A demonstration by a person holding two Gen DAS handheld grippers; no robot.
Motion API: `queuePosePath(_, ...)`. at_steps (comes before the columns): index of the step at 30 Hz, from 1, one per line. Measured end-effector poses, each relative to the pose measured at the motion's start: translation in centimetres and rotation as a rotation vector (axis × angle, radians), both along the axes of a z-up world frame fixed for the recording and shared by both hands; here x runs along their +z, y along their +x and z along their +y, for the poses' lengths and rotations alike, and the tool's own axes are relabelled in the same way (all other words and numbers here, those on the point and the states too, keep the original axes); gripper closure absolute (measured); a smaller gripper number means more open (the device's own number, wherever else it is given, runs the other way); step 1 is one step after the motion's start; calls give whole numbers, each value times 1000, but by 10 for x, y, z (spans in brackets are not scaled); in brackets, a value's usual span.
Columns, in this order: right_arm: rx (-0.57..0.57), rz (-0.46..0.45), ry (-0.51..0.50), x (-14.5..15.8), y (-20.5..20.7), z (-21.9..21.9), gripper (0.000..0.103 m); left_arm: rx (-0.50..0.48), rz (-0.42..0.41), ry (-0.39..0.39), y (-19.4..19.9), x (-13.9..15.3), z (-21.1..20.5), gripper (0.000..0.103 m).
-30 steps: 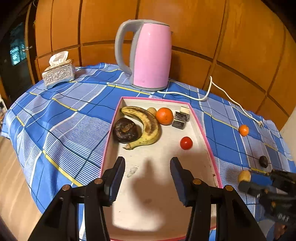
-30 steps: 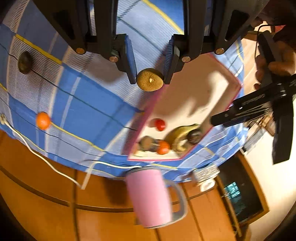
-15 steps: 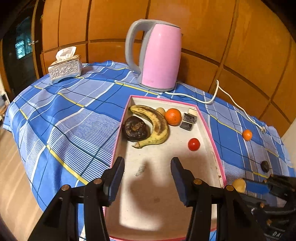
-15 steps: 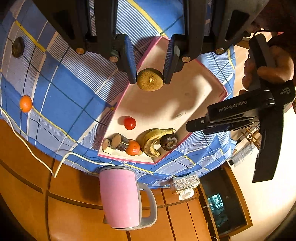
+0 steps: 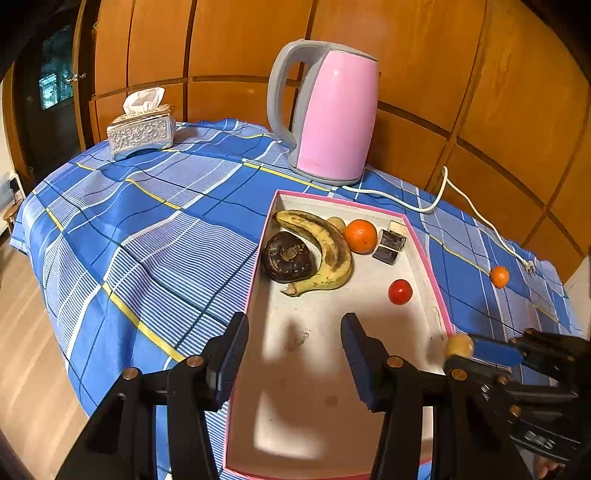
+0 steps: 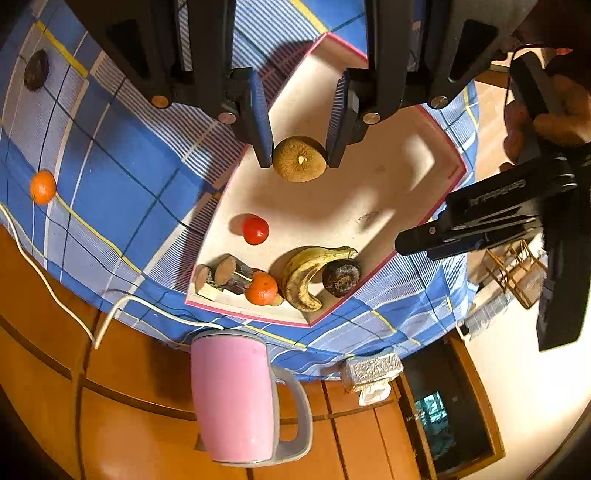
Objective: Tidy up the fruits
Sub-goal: 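Carry the tan round slice with the right gripper into the tray and release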
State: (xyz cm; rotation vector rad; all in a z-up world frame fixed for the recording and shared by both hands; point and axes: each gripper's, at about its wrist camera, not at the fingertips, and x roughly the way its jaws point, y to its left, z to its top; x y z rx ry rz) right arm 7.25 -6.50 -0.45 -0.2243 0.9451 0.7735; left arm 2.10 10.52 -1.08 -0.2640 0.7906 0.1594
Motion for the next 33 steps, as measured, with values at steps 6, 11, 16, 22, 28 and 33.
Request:
queuePosePath(6,-16,-21,-32,-6,16,12,73,-3,6,0,0,-1,-1,50)
queuePosePath(11,-5,-21,-34,-9,14,14,73,0,6,4,0,-1,-1,50)
queuePosePath(16,-41,-44,-46,-11,21,16,73,-12,4,9,0,1,-4,50)
queuePosePath(22,-49,-47,-47,-13,29,18,73,-21,4,13,-2,2,-8,50)
queuePosePath(28,-78,-52,-51,-16,29,16,73,-26,3,16,-2,3,-10,50)
queuePosePath(33,-102,-47,-36,-13,28,8,73,-28,4,18,-3,3,-12,50)
